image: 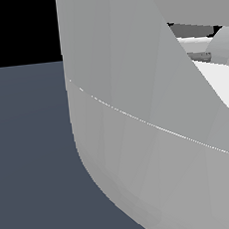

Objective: Turn on the faucet by rotating a designated handle.

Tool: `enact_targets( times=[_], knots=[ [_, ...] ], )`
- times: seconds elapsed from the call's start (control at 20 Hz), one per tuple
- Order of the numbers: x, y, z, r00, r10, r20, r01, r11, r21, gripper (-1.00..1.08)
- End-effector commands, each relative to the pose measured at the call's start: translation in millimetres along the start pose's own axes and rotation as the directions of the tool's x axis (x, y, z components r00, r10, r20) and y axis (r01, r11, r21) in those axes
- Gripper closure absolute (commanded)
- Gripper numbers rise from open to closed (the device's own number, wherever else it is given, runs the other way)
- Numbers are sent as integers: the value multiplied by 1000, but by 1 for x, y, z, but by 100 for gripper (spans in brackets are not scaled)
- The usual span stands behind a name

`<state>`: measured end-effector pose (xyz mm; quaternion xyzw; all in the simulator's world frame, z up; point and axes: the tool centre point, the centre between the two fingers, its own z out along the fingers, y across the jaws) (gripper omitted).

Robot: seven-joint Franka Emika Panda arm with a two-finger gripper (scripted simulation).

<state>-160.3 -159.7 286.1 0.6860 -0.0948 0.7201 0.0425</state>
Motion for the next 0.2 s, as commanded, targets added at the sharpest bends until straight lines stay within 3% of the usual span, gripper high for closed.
enact_targets(
  times=[0.0, 0.15],
  knots=[
    [4, -3, 5, 999, -29, 44, 28, 999, 14, 108],
    [9, -2, 5, 999, -31, 43, 30, 999, 14, 108]
  ],
)
